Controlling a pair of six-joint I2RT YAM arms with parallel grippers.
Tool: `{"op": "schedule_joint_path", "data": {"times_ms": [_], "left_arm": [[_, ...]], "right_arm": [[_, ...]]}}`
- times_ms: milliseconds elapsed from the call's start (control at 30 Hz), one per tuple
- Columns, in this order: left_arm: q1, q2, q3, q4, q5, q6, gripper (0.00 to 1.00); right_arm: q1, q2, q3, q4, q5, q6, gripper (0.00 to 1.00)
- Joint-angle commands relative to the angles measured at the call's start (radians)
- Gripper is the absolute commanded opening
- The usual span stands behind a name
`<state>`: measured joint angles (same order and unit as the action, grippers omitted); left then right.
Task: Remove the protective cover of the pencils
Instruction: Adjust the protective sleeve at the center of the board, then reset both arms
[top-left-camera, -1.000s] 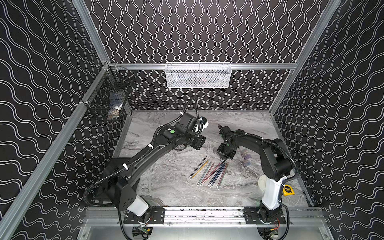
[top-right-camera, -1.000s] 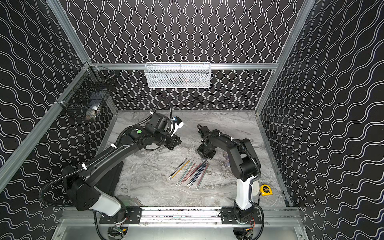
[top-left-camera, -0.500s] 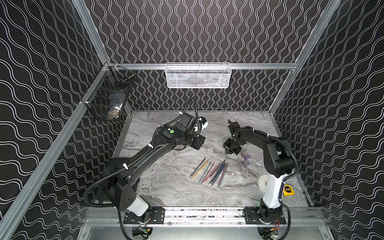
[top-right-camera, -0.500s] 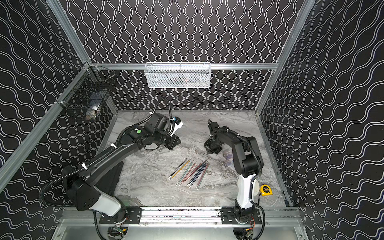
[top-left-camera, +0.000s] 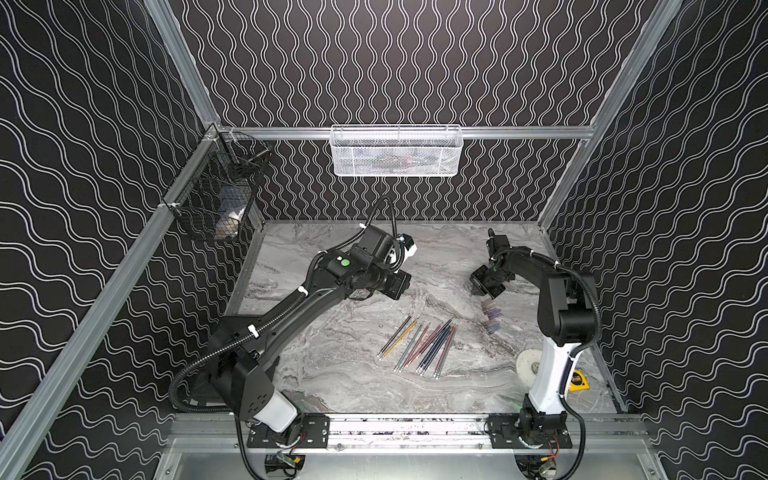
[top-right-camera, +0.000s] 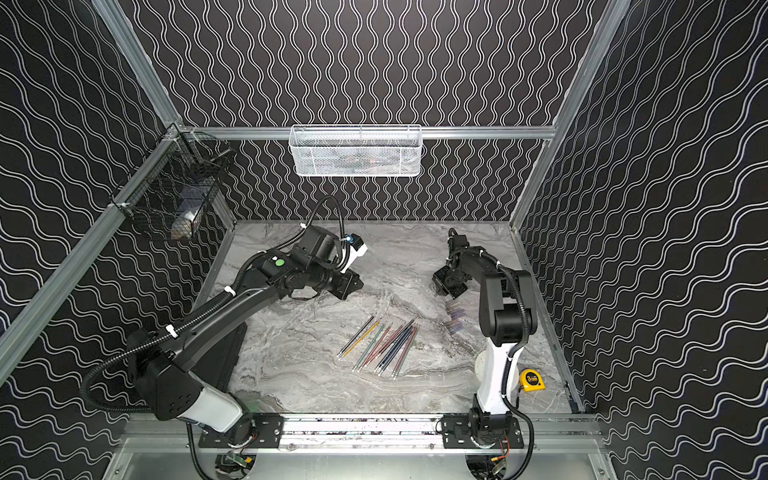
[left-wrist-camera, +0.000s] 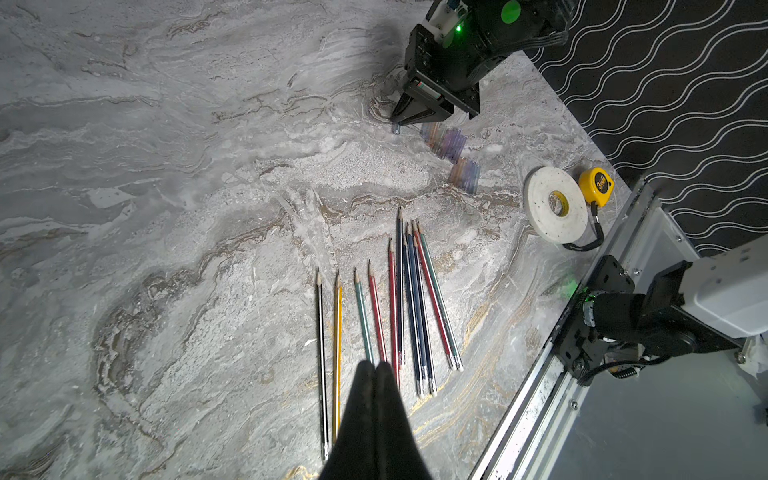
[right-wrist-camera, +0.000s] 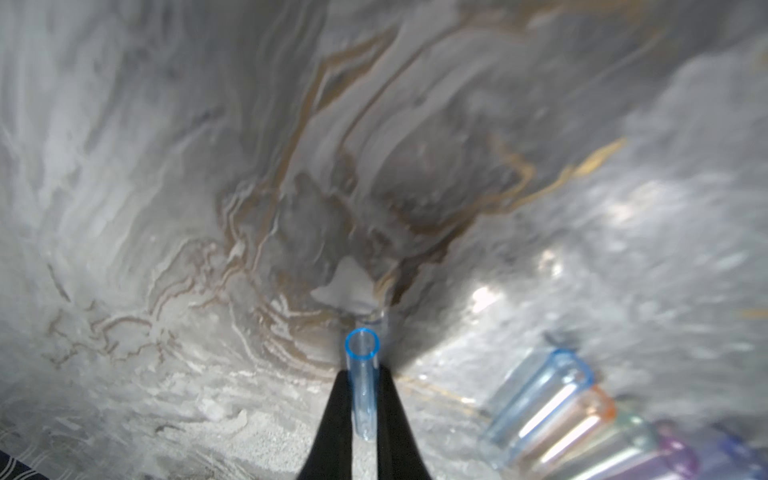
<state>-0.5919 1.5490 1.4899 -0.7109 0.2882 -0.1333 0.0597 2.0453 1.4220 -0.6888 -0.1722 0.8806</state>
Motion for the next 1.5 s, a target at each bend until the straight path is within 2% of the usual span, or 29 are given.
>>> {"op": "schedule_joint_path", "data": {"times_ms": [0,367,567,967,1233,1400,1467], "left_arm": [[0.006,0.008,-0.003,0.024,0.012,0.001,0.00],[0.009,0.008,-0.003,0.024,0.023,-0.002,0.00],[0.009,0.010,-0.003,0.025,0.026,-0.002,0.00],[0.014,0.016,-0.002,0.025,0.029,-0.002,0.00],[0.019,0.003,-0.024,0.056,0.033,-0.011,0.00],[0.023,-0.064,-0.091,0.147,-0.007,-0.026,0.18],[0.023,-0.100,-0.133,0.201,-0.038,-0.036,0.35]], "right_arm": [[-0.012,-0.005,-0.024,-0.062,0.107,0.007,0.09],[-0.012,-0.082,-0.070,-0.058,0.111,0.019,0.11],[-0.012,-0.086,-0.066,-0.051,0.093,0.007,0.18],[-0.012,-0.122,-0.049,-0.069,0.078,0.004,0.20],[-0.011,-0.229,-0.064,-0.097,0.079,-0.012,0.20],[-0.011,-0.347,-0.103,-0.048,0.178,-0.182,0.22],[-0.011,-0.426,-0.162,0.026,0.259,-0.242,0.26]]}}
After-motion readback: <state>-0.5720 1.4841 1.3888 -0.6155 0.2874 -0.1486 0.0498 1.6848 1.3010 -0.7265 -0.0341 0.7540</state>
